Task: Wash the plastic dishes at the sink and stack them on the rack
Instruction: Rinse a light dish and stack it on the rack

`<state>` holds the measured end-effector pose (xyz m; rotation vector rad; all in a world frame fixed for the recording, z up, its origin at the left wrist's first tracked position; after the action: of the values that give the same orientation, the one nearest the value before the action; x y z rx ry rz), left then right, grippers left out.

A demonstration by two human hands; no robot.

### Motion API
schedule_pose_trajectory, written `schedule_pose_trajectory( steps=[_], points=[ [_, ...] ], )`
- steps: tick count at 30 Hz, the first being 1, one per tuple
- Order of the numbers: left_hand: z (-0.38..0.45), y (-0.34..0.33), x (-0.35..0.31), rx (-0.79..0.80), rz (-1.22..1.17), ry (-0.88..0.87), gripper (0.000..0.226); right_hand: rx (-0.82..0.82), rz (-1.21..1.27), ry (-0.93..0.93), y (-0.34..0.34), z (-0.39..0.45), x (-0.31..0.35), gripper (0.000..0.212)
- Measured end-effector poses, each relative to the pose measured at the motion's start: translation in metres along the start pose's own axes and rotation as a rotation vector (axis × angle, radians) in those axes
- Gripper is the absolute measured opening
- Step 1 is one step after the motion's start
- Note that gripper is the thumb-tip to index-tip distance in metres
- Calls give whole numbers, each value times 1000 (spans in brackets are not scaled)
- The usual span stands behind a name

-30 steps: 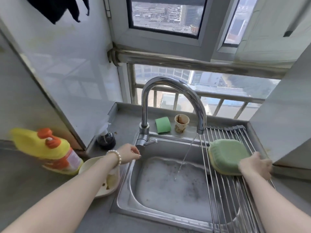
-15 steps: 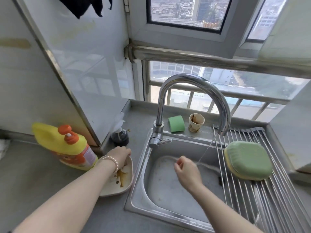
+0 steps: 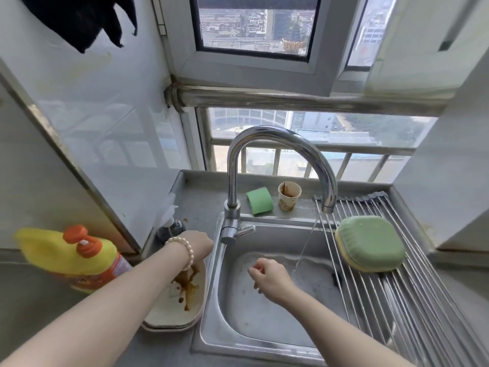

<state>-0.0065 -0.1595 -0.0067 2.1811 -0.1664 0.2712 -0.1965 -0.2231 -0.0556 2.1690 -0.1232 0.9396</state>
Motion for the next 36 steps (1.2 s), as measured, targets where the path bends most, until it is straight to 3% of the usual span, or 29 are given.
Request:
schedule_pose_trajectory(
  steps=[5,12,17,21,26,30,32,36],
  points=[
    [6,23,12,-12,4,43,28,22,144,-40,6,-4,4,23],
    [19,9,12,90,12,26,29,28,266,-112,15,-7,-7,26],
    [21,39,7,-4,26,64,34,23,367,-148,25,-4,-13,29],
    [33,56,-2,-56,-96,70,22,23,443,-150,33,-5,-13,29],
    [48,62,-32,-105,-341,45,19,107,336,-195,40,-13,-24,40],
    [55,51,-57,-94,-561,47,11,-139,332,-226,61,-11,-41,22],
    [56,45,-68,-41,-857,44,14,-260,257,-195,79,-7,-48,19],
    [57,37,-92,141,-1564,-59,24,-275,234,-126,103,0,-51,19]
  ],
)
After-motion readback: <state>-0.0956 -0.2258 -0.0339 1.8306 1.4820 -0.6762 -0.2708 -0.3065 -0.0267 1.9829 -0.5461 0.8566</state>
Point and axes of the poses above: each hand's wrist, its own z-axis towards the middle knuckle, its own y-axis out of the back of the hand, x = y × z, the point moved 1 cm from there along z, towards the middle knuckle, and after that the axes turned 5 degrees about -y, right-handed, at the moved point
